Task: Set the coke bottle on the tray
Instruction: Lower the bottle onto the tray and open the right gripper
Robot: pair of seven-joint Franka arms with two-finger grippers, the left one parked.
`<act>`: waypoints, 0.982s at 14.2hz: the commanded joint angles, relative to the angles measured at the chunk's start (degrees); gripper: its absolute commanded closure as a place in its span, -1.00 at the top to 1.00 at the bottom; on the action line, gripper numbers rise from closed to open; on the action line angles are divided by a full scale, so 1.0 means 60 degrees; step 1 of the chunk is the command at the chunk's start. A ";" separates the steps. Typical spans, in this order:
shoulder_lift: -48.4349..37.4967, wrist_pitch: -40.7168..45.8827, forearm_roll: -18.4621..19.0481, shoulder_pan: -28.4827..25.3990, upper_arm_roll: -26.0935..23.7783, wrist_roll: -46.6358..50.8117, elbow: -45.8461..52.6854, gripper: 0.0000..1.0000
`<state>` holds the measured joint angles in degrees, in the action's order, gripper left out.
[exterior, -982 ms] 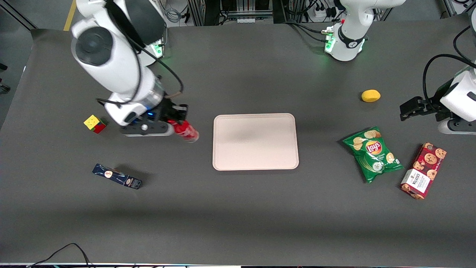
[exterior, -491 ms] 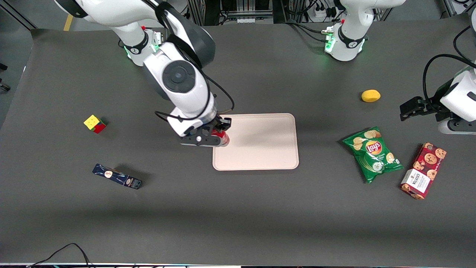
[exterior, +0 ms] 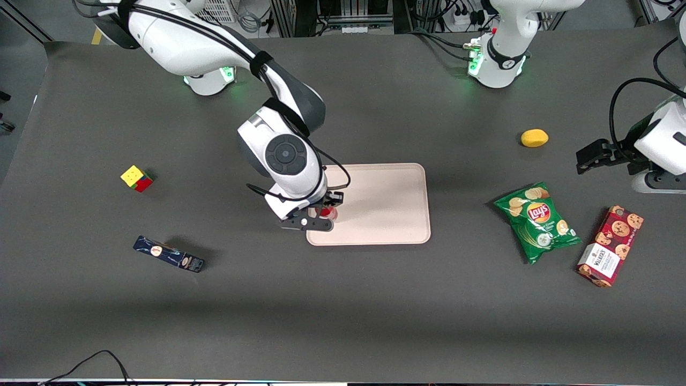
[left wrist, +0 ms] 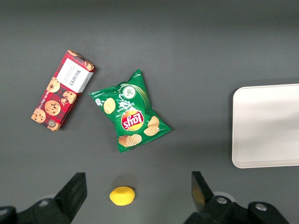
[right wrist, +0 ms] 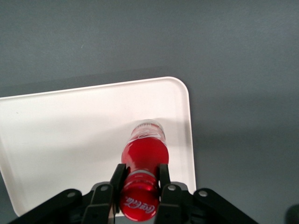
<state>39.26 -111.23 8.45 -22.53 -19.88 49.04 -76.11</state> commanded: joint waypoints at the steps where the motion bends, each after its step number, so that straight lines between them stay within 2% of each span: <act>1: -0.0127 -0.0402 0.0421 -0.0025 -0.0057 0.0498 -0.0454 -1.00; 3: -0.0127 -0.0446 0.0613 -0.0025 -0.0057 0.0543 -0.0586 -0.97; 4: -0.0127 -0.0446 0.0613 -0.0025 -0.0057 0.0543 -0.0586 -0.89; 6: -0.0127 -0.0461 0.0613 -0.0025 -0.0057 0.0558 -0.0601 -0.50; 7: -0.0127 -0.0490 0.0628 -0.0025 -0.0057 0.0616 -0.0601 -0.23; 8: -0.0127 -0.0577 0.0628 -0.0025 -0.0057 0.0703 -0.0630 0.51; 9: -0.0127 -0.0694 0.0628 -0.0025 -0.0057 0.0733 -0.0761 0.89; 10: -0.0127 -0.0768 0.0628 -0.0025 -0.0057 0.0849 -0.0791 1.00; 14: -0.0739 -0.0652 0.0467 0.0281 -0.0115 0.0852 -0.0762 1.00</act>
<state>39.13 -115.00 10.62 -22.48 -19.94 52.52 -79.52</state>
